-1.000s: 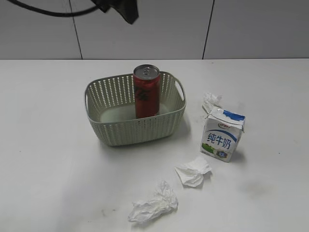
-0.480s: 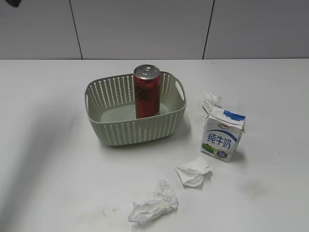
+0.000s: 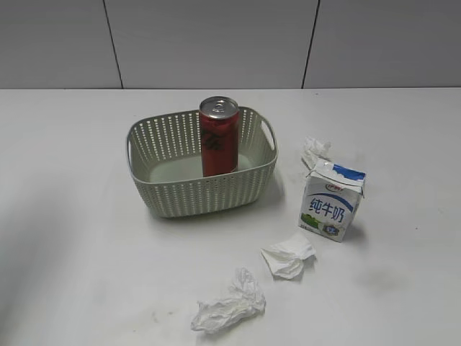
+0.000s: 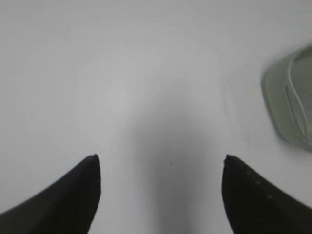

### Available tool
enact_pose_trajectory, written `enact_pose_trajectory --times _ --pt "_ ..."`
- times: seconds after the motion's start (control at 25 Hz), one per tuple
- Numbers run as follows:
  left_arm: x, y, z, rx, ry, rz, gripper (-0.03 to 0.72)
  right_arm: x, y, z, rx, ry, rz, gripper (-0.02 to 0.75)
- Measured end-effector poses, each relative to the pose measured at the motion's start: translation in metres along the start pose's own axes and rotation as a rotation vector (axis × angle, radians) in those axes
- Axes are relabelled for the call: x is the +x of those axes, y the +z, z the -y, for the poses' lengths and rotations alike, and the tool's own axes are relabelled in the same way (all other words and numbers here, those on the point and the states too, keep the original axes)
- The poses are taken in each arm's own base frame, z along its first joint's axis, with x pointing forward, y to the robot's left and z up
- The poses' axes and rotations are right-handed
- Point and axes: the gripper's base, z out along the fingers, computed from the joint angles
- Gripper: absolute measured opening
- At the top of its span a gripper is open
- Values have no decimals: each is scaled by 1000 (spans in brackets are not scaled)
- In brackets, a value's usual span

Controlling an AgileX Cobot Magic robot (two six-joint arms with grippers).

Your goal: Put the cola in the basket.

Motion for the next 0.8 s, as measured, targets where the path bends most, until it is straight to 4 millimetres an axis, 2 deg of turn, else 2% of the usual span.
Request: enact_pose_trajectory --times 0.16,0.4,0.8 --pt "50 1 7 15 1 -62 589 0 0 0 0 0 0 571" --pt "117 5 14 0 -5 -44 589 0 0 0 0 -1 0 571" --pt "209 11 24 -26 2 72 589 0 0 0 0 0 0 571"
